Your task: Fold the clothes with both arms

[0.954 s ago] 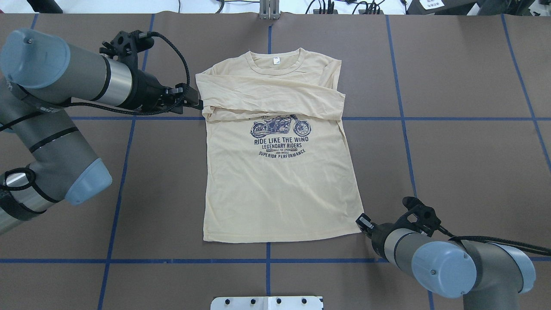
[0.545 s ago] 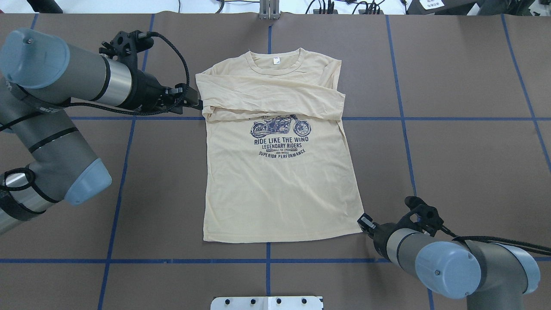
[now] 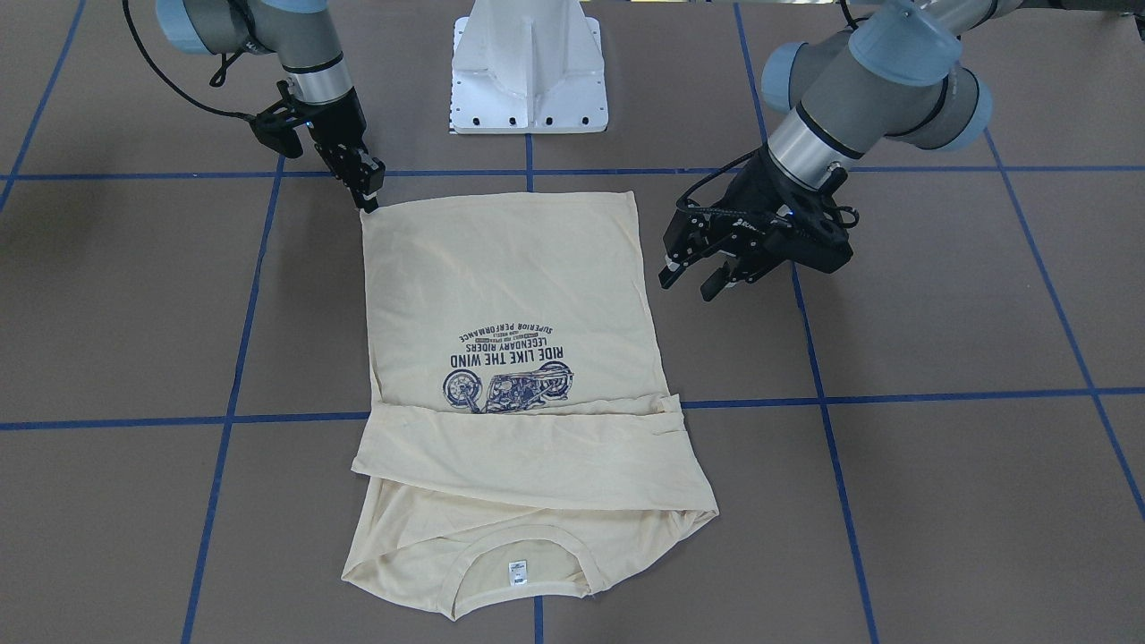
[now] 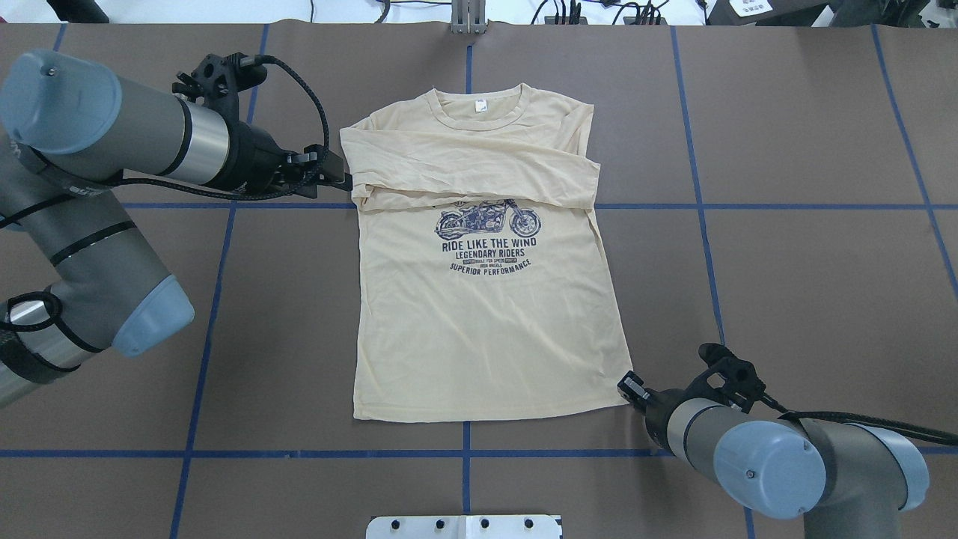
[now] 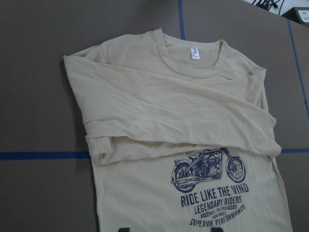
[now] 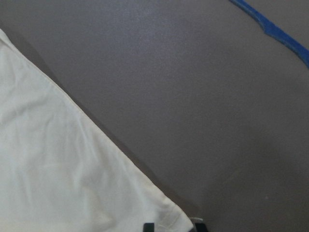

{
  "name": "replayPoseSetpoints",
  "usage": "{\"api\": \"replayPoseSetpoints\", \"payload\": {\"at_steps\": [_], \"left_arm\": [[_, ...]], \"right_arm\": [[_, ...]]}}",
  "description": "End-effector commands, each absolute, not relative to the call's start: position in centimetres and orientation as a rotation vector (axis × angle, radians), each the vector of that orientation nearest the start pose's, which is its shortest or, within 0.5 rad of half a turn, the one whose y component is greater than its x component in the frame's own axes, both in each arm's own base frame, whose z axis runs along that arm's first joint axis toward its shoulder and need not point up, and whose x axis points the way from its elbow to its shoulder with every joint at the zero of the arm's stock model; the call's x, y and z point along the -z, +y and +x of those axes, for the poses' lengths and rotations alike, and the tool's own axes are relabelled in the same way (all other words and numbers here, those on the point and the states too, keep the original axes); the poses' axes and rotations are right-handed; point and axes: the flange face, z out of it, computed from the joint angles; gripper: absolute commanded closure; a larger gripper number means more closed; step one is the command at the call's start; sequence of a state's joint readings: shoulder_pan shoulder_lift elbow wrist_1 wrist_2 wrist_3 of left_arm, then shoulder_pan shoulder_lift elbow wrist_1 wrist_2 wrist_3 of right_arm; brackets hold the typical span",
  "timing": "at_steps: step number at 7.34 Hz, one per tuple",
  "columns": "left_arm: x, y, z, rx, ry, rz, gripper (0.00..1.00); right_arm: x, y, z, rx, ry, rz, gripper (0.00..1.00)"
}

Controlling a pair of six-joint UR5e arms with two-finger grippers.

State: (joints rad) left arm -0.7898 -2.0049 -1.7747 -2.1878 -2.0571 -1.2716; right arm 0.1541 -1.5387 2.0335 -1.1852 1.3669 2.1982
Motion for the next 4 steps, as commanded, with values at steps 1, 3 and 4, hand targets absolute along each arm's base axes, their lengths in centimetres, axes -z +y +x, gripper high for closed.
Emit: {"api": "replayPoseSetpoints", "payload": {"at_steps": [1, 3, 4], "left_arm": [[-24.84, -49.35, 36.80, 0.116, 1.261, 0.274, 0.36], [-24.84, -49.35, 36.80, 0.116, 1.261, 0.274, 0.36], [-24.90, -49.38, 36.83, 0.117, 1.260, 0.273, 0.36]], "right_arm": [[-39.05, -22.80, -46.99, -0.816, -0.916, -0.019, 0.36], [-39.12, -22.74, -47.12, -0.815, -0.914, -0.019, 0.37], [-39.12, -22.75, -47.12, -0.815, -0.915, -0.018, 0.44]]}}
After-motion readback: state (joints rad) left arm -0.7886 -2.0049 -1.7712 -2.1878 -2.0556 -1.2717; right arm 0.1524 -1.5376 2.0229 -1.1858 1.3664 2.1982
